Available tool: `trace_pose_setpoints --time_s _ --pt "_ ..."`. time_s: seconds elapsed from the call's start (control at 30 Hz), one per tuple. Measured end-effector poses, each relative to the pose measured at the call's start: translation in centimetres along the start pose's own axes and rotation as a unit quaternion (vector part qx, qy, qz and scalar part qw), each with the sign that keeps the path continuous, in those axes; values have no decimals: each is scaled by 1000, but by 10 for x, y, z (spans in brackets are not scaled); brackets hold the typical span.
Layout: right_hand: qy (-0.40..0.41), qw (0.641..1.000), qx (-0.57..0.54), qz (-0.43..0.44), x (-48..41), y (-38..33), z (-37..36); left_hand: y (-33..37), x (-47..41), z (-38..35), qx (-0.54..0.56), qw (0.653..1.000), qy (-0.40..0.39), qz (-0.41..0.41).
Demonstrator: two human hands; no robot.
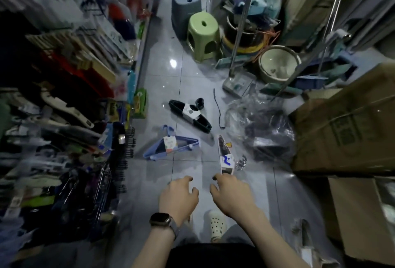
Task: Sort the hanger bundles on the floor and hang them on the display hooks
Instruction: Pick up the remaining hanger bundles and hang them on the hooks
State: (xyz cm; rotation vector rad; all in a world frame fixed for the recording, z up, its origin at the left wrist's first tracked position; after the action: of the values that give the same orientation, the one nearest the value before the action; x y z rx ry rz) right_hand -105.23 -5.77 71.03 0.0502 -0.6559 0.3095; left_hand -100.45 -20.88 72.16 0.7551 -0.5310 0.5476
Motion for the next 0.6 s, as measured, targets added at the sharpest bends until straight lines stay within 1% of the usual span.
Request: trace_pose_setpoints --time_s 0.17,0.3,0.4,0.6 --pt "13 1000 3 -10 -50 -40 32 -8 -43 41 2 1000 -8 -25" --pt "23 999 -9 -24 -88 -62 46 -20 -78 66 -30 999 -2 -33" --pt "14 1000 -5 -27 -108 -70 50 -25 -102 74 -41 999 -11 -24" --pt "-28 999 25 5 -151 -68 55 -25 -158 75 -1 999 -34 26"
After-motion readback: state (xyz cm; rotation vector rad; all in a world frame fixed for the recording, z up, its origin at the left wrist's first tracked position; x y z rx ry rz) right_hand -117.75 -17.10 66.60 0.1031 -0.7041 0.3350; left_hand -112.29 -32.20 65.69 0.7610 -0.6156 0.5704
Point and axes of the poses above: each hand's wrist, its own x-axis away from the middle knuckle, its own z-axis out of the back of the hand, y = z × x, the point moved 1 cm from there along -x, towards the middle knuckle, and after that the axes turned 15 degrees about x, right-handed, at the moved point
